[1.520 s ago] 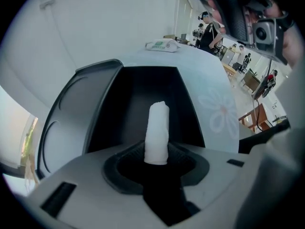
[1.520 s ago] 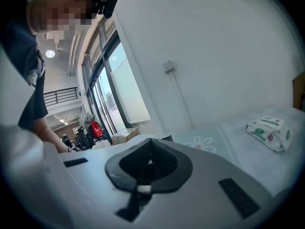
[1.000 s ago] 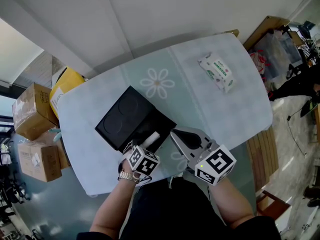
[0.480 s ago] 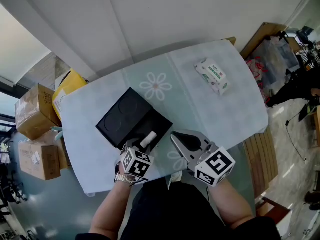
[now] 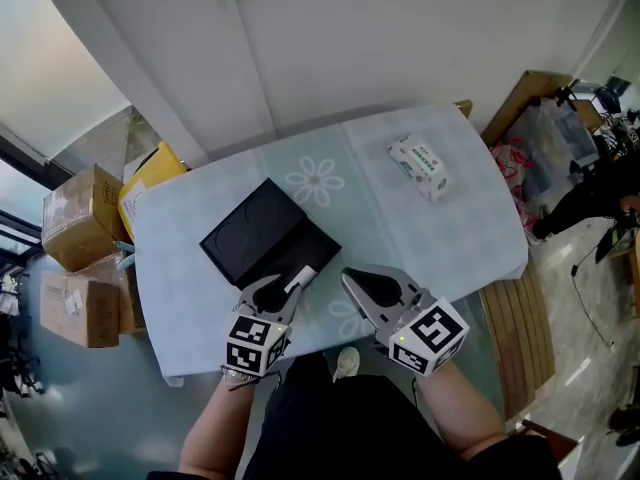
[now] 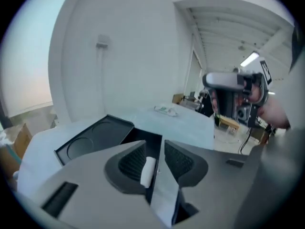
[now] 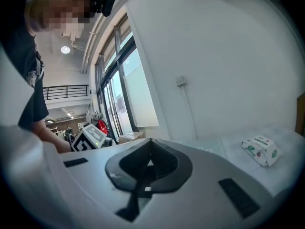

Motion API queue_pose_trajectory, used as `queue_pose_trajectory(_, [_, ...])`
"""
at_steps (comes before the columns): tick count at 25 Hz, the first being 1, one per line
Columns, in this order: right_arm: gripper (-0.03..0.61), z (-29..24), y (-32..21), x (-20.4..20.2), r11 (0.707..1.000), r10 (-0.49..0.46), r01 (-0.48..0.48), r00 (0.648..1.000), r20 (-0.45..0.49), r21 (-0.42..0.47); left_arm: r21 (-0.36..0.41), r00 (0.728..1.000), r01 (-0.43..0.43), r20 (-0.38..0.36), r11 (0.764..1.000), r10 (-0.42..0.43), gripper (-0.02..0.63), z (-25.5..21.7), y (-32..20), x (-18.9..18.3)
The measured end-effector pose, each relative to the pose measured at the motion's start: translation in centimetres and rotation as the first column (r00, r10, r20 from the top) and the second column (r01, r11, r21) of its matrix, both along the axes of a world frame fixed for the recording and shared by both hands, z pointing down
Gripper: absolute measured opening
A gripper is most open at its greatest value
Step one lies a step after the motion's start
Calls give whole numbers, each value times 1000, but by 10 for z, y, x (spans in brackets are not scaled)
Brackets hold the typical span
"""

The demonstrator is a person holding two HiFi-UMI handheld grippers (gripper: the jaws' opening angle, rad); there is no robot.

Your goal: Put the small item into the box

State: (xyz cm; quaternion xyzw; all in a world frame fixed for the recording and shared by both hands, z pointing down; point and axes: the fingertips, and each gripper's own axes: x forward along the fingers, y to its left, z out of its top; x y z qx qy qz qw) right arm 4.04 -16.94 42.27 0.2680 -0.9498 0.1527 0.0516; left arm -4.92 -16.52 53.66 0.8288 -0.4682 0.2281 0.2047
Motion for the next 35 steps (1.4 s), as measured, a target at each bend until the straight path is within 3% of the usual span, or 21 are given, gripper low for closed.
queue_pose_trajectory(5, [9, -17, 22, 5, 999, -32, 32, 999, 3, 43, 156, 995, 57, -91, 986, -43, 20, -55, 22, 3])
queue_pose_trajectory(10, [9, -31, 45, 7, 994, -73, 71, 997, 13, 77, 259, 991, 46, -130, 965, -13, 9, -99, 56, 13])
queue_pose_trajectory(15, [9, -38, 64, 2, 990, -116, 114, 993, 24, 82, 277, 985, 78, -168, 958, -32, 8, -122, 86, 12])
queue_pose_trajectory(24, [9, -32, 93, -18, 982, -179, 176, 983, 33, 62, 287, 984, 84, -172, 954, -35, 8, -129, 121, 4])
queue_pose_trajectory(35, [9, -31, 132, -48, 982, -178, 177, 984, 14, 60, 310, 980, 66, -200, 948, -2, 8, -137, 151, -16])
